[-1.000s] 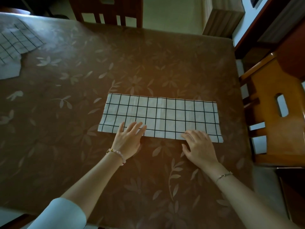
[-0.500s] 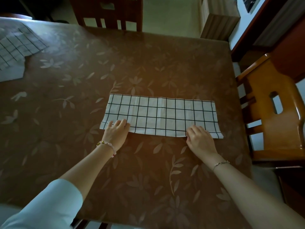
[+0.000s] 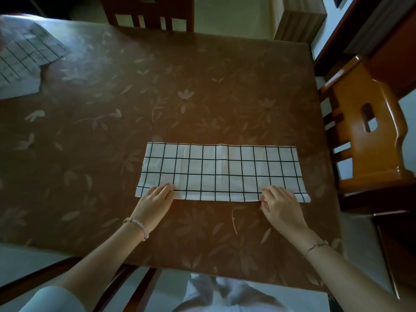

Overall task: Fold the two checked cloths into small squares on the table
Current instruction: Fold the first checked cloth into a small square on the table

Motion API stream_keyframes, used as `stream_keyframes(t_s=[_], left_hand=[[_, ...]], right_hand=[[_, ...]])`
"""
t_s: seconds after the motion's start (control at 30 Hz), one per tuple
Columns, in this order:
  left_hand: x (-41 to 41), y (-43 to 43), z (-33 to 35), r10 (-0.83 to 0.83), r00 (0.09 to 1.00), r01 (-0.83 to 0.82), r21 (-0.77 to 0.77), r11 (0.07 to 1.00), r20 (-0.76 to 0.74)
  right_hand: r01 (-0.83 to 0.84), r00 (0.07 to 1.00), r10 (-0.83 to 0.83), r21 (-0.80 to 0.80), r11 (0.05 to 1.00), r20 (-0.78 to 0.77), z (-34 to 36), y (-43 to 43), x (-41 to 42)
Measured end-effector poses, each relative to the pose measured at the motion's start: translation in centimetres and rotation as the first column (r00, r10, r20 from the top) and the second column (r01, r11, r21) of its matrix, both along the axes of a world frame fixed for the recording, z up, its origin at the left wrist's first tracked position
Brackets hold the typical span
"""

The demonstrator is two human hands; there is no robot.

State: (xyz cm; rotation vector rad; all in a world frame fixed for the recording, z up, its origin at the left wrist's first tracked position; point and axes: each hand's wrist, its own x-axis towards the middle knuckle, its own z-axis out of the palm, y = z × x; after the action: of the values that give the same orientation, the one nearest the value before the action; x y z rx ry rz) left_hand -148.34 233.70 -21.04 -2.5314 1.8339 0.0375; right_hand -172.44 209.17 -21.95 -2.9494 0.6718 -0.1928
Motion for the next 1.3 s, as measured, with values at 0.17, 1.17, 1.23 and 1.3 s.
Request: stream_keyframes(t_s=[0.17,1.17,1.23,1.3], left_hand=[[-0.1,1.5,0.9,-0.004,0.998,0.007,0.053,0.999,-0.060],[10.1,-9.7,2.4,0.334,0.910,-0.355,-0.049,0.933,-0.245],[10.3,-10.0,1.8,0.346,0.907,-0.366,-0.040,0.930,-0.240],[10.4,-10.2,1.3,0.351,0.907,-0.370,-0.040,0.928,-0.234]], right_hand=[[-0.011,1.000,0.011,0.025,1.000,-0.001,0.8,1.3,-1.4],[0.221,0.970,-0.182,0.265,0.939,-0.164,3.4,-9.7,9.7],[0.227,0.967,-0.182,0.273,0.935,-0.180,2.9,-10.0,10.0],[0.229,0.965,-0.183,0.264,0.937,-0.186,2.4,-10.1,10.1]])
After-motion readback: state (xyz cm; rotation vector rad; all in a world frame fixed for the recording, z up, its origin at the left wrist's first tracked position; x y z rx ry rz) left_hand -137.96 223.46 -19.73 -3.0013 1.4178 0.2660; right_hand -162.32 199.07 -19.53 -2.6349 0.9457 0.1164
